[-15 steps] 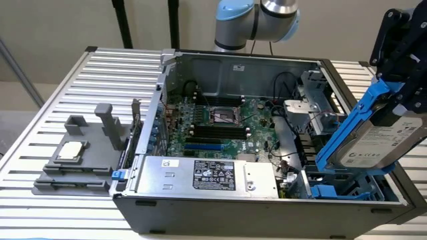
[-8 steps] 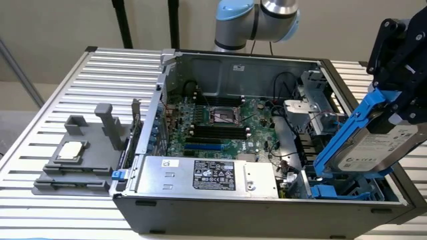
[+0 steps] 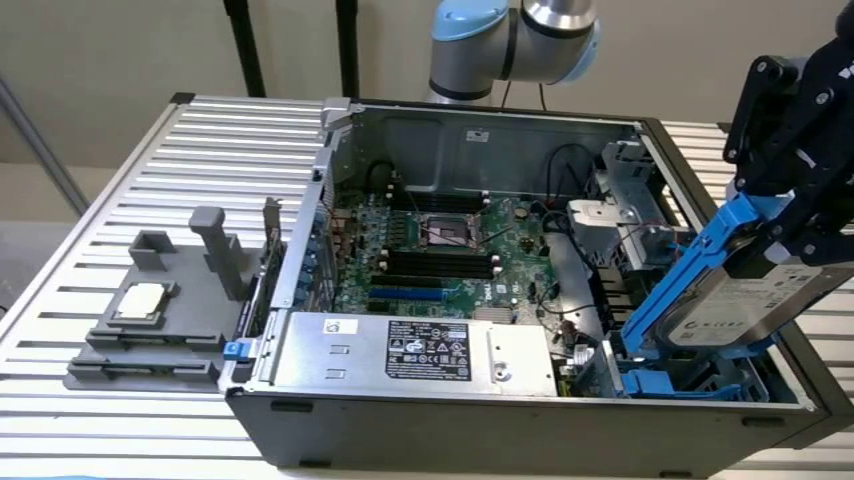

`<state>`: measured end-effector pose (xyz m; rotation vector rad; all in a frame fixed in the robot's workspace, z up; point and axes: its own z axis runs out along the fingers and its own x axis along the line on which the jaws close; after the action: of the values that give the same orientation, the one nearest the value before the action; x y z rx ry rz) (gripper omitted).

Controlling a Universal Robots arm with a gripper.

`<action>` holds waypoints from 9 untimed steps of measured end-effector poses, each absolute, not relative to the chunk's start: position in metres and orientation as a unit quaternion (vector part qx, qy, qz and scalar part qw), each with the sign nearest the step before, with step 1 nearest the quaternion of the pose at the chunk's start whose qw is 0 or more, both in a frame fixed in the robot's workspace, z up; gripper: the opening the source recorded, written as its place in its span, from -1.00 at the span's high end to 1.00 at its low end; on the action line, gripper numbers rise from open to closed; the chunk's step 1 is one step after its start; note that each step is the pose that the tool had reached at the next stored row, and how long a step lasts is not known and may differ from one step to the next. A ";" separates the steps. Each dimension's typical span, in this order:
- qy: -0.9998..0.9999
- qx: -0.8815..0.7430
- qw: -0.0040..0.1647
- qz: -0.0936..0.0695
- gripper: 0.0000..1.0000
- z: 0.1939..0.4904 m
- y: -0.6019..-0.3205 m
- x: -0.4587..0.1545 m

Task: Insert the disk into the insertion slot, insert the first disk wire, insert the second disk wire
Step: 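Insert the disk into the insertion slot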

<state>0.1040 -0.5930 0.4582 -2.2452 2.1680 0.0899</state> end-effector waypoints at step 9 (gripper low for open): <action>0.694 -0.719 0.010 0.028 0.35 0.454 -0.594 0.104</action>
<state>0.1039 -0.5935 0.4537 -2.2449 2.1673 0.0886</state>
